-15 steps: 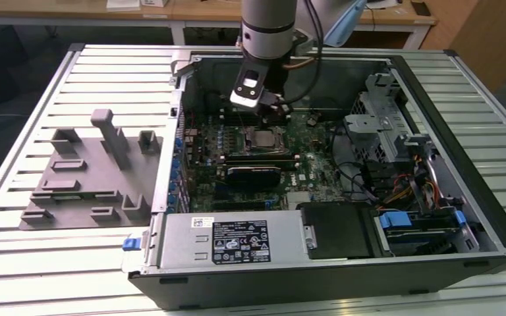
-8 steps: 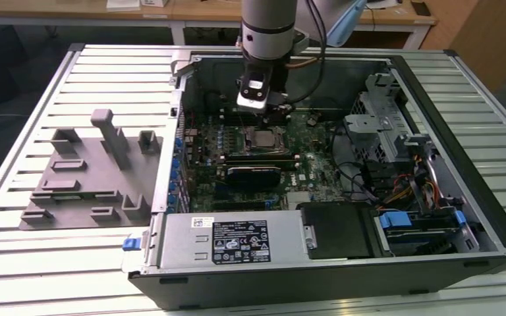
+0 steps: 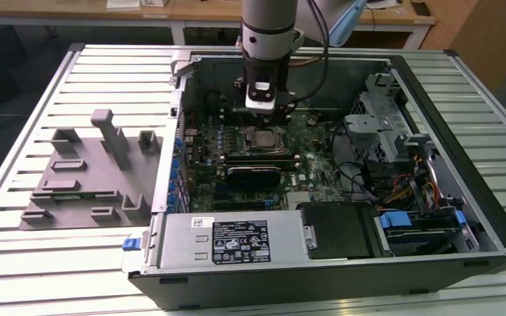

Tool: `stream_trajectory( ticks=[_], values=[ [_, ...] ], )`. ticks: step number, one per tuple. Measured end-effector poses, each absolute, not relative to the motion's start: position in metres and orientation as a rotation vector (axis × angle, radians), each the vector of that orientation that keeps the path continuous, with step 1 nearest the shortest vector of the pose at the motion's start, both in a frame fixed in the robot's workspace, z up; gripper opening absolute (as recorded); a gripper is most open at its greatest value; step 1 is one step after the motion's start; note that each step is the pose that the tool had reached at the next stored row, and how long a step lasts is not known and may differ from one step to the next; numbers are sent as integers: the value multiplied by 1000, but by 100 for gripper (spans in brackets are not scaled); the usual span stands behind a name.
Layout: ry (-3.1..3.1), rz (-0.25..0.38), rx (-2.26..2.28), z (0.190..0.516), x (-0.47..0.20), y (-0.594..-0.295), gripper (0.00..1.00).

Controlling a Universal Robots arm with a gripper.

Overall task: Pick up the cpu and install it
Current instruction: 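Close the cpu cover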

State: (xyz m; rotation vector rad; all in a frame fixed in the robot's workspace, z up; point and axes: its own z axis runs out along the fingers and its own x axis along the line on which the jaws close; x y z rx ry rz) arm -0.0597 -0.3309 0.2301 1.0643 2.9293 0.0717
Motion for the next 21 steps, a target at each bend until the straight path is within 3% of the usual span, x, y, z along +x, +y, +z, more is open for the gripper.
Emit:
stream_trajectory(
  ticks=[21],
  values=[
    [3092,60,437,228,-60,-331,11]
  ],
)
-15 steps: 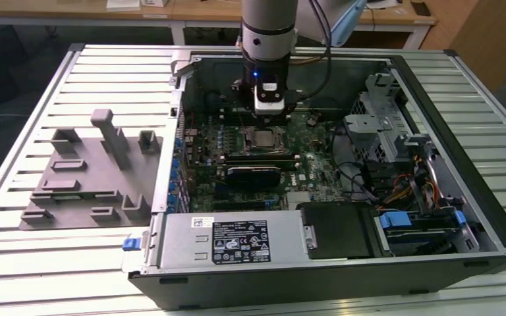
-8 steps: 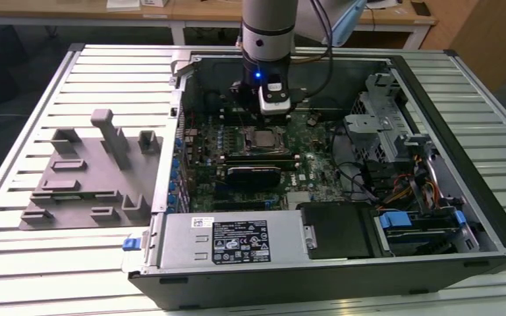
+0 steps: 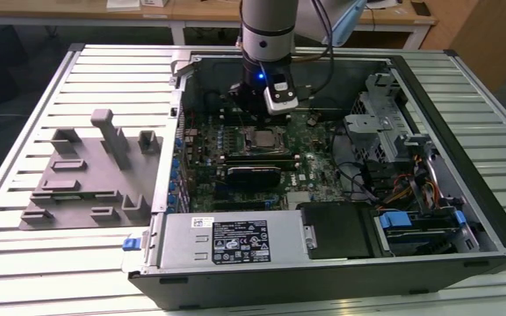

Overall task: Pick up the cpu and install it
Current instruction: 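Close the cpu cover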

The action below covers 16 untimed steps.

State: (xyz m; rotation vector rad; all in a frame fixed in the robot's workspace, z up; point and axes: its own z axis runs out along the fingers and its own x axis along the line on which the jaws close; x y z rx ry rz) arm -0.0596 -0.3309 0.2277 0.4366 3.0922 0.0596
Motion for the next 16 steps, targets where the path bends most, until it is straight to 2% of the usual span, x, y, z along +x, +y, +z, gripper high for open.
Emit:
stream_trajectory(
  ticks=[16],
  values=[
    [3120,28,157,226,-60,-331,11]
  ],
)
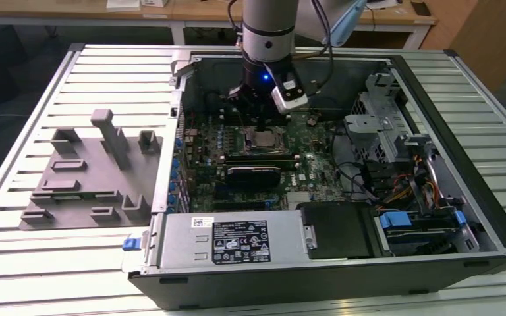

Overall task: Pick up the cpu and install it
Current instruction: 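Close the cpu cover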

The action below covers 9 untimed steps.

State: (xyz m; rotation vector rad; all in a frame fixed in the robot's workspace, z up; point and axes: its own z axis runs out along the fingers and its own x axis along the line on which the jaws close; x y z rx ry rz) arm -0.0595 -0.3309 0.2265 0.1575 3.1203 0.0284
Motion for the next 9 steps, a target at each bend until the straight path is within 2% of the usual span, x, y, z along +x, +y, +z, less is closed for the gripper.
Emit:
stream_trajectory(
  ticks=[5,9],
  values=[
    [3119,-18,157,226,-59,-331,11],
    [3120,-18,142,224,-60,-331,11]
  ],
)
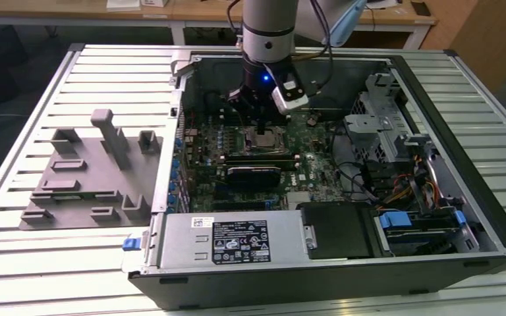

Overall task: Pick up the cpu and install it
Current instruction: 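Close the cpu cover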

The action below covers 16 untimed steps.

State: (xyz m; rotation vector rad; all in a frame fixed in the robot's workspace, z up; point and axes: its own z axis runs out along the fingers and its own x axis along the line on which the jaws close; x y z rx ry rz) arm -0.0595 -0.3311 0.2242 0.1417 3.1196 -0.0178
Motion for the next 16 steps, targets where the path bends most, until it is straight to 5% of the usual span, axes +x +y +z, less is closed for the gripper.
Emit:
stream_trajectory(
  ticks=[16],
  values=[
    [3122,-16,31,214,-67,-331,11]
  ],
)
